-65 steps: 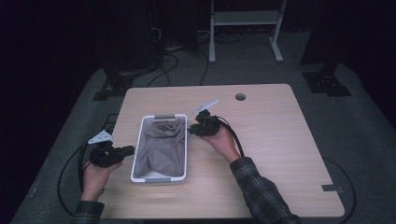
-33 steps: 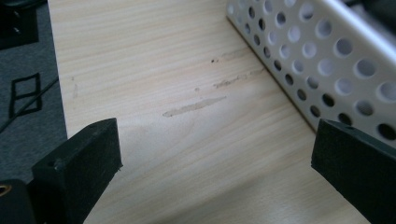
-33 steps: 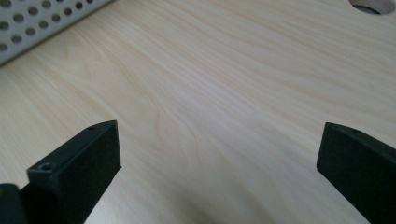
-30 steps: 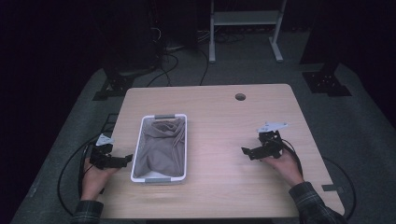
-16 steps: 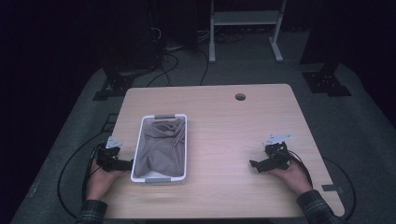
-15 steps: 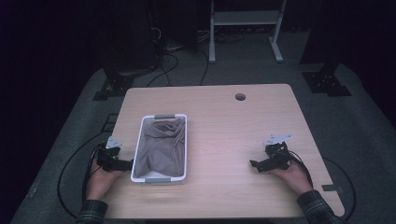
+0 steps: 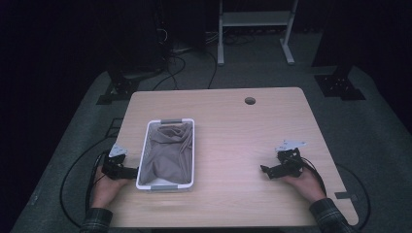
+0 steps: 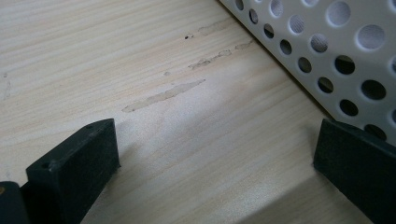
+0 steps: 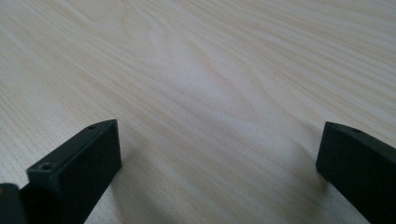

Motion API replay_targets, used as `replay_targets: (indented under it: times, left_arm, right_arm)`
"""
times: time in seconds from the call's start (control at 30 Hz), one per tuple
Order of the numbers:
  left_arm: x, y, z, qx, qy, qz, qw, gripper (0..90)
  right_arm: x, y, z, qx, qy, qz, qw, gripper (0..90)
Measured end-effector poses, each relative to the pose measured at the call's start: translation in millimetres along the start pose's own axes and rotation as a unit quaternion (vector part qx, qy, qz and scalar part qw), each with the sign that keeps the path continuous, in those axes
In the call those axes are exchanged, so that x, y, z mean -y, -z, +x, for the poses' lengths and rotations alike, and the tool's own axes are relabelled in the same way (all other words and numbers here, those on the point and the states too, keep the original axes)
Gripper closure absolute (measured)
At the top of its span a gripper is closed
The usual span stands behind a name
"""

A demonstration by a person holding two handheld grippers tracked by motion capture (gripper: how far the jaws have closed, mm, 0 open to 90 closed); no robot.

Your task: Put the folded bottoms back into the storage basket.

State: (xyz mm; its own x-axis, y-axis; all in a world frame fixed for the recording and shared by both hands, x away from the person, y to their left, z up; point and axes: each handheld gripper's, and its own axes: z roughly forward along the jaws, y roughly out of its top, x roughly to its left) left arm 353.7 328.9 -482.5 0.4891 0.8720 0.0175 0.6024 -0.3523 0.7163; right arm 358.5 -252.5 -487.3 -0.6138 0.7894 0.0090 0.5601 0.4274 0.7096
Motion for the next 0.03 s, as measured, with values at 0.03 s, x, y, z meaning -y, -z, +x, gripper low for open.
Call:
replay_targets:
  times: [0.03]
  left_arm:
    - [0.0,0.1,0.0,0.0,-0.001,0.0,1.0,0.0]
  right_arm:
    - [0.0,0.0,0.0,0.0,0.0,0.0,1.0,0.0]
